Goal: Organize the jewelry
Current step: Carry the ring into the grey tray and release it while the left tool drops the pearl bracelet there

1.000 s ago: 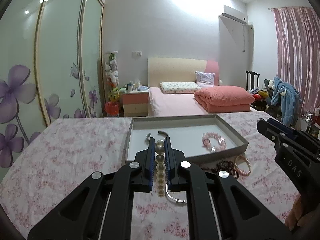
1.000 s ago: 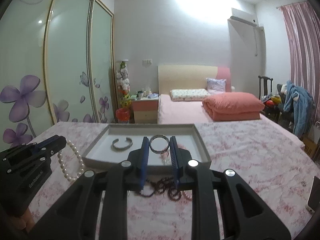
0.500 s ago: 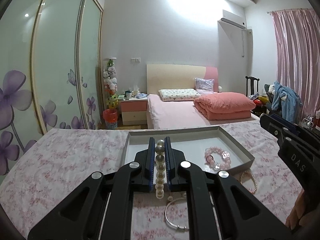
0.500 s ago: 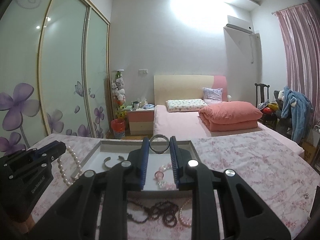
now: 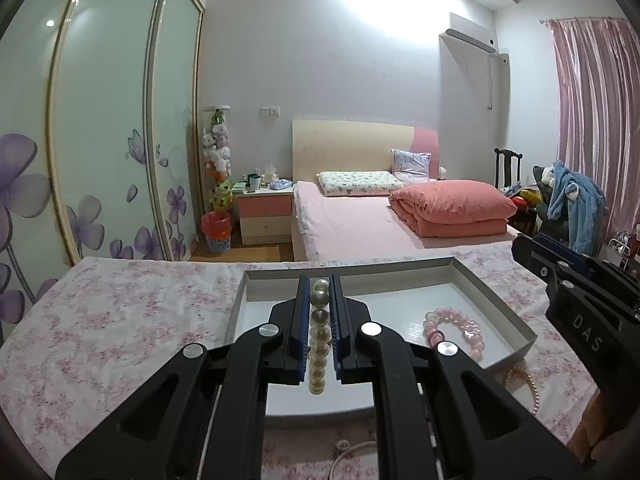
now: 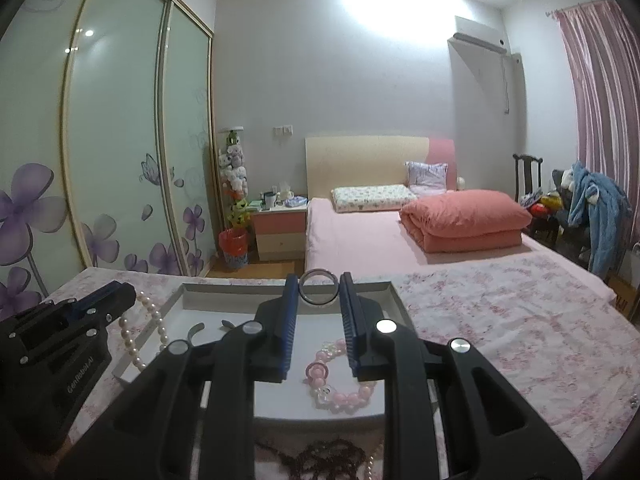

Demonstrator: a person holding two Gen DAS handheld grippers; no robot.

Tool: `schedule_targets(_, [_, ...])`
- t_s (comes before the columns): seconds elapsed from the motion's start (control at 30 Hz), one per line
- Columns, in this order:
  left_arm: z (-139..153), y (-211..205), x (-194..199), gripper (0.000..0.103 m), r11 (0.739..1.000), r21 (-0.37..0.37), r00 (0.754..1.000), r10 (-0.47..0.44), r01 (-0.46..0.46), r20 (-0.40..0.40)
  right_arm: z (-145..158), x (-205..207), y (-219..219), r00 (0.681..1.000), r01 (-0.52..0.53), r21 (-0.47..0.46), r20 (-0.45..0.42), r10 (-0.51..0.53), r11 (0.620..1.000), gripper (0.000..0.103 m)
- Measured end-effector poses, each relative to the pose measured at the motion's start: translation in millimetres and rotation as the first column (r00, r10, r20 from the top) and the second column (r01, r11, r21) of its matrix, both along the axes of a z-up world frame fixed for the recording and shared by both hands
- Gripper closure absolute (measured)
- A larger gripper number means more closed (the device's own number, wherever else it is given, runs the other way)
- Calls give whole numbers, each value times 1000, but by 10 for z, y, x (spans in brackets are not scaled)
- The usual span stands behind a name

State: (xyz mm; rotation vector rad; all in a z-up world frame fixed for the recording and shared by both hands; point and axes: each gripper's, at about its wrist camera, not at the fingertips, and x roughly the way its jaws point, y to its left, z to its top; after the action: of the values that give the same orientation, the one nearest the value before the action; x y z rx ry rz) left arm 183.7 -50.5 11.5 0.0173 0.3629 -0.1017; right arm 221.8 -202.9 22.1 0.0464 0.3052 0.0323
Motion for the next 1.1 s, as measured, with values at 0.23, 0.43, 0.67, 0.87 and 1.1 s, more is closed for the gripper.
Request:
schedule_targets(0.23, [-131,-21,241,93,1000,-14,999,-4,4,-37,-173,352,-13,997,-6,3,-74,6,1000,81])
schedule_targets(0.43, [-249,-34,388,93,1000,-29,996,-8,5,-91,-341,541,39,989,-25,1,-148,25,1000,81])
schedule_targets(0.67, [-288,-45,474,93,999,-35,993,-18,14,-120,-448,672,40,977,-31,20,-209,35,999,81])
schedule_targets(0.87, [-336,-20,554,92,998,-60,987,-19,10,-161,-497,711,34,970,-40,32,-240,47,999,63])
schedule_targets(1.1, [-310,136,547,92,993,-116,982,-11,-11,-187,-436,619,-91,974,-13,51,-226,25,999,63])
